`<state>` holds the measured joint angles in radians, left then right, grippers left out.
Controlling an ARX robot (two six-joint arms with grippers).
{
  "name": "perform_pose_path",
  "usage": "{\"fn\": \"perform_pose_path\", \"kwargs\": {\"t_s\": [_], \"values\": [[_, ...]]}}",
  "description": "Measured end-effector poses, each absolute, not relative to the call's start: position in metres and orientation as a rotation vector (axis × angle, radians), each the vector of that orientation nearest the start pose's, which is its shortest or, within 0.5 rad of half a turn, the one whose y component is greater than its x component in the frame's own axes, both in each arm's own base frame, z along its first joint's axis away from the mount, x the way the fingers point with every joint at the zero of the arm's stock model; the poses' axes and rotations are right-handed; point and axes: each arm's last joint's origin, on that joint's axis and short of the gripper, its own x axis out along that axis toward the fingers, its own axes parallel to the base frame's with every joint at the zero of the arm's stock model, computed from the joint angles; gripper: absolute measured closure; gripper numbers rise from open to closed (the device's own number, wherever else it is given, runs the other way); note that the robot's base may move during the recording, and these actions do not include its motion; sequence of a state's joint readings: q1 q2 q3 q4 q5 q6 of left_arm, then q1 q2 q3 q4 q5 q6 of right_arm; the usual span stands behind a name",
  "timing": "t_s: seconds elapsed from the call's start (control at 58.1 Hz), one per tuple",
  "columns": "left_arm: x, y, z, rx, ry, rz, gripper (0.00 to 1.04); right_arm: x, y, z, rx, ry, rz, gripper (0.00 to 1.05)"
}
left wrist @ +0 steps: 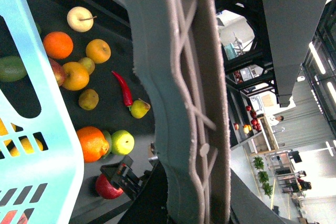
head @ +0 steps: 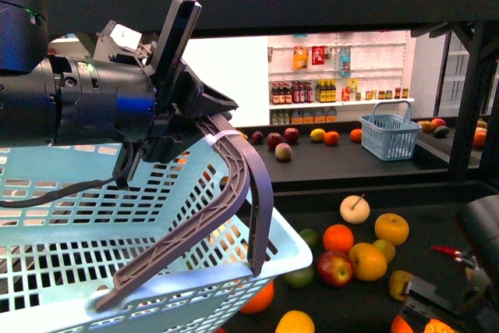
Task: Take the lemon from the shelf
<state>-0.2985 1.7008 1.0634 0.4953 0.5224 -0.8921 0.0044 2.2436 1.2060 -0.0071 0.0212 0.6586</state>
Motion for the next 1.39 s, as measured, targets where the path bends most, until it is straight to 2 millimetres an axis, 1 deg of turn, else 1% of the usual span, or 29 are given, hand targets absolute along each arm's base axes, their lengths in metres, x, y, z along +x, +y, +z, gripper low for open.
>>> {"fn": "perform_pose_path", "kwargs": {"t_s": [0.034, 0.103, 0.138, 0.327, 0.43, 0.62, 0.826, 1.016, 1.136, 1.395], "values": [[0.358, -0.125, 0.255, -0.855, 0.501, -0.699, 0.95, 0.417, 0.005, 0.044, 0.597, 0.995, -0.362, 0.07], [0.358, -0.125, 0.255, -0.854, 0.500, -0.698, 0.95, 0.441, 0.020, 0.039, 0.633, 0.991, -0.377, 0.07], [0.358, -0.125, 0.255, -0.854, 0.499, -0.697, 0.95, 0.448, 0.026, 0.036, 0.636, 0.997, -0.388, 0.07], [0.358, -0.125, 0.255, -0.854, 0.501, -0.700, 0.95, 0.470, 0.047, 0.018, 0.657, 1.019, -0.410, 0.07], [0.358, -0.125, 0.255, -0.854, 0.500, -0.699, 0.95, 0.481, 0.061, 0.000, 0.677, 1.045, -0.423, 0.07], [0.358, -0.125, 0.255, -0.855, 0.501, -0.699, 0.95, 0.493, 0.074, -0.020, 0.695, 1.056, -0.429, 0.07], [0.358, -0.125, 0.255, -0.854, 0.500, -0.699, 0.95, 0.503, 0.080, -0.038, 0.705, 1.072, -0.444, 0.07], [0.358, -0.125, 0.255, -0.854, 0.500, -0.699, 0.95, 0.510, 0.086, -0.046, 0.717, 1.068, -0.436, 0.07], [0.358, -0.125, 0.255, -0.854, 0.500, -0.699, 0.95, 0.515, 0.093, -0.048, 0.716, 1.064, -0.425, 0.07], [0.358, -0.125, 0.255, -0.854, 0.500, -0.699, 0.95, 0.520, 0.103, -0.056, 0.703, 1.078, -0.416, 0.07]]}}
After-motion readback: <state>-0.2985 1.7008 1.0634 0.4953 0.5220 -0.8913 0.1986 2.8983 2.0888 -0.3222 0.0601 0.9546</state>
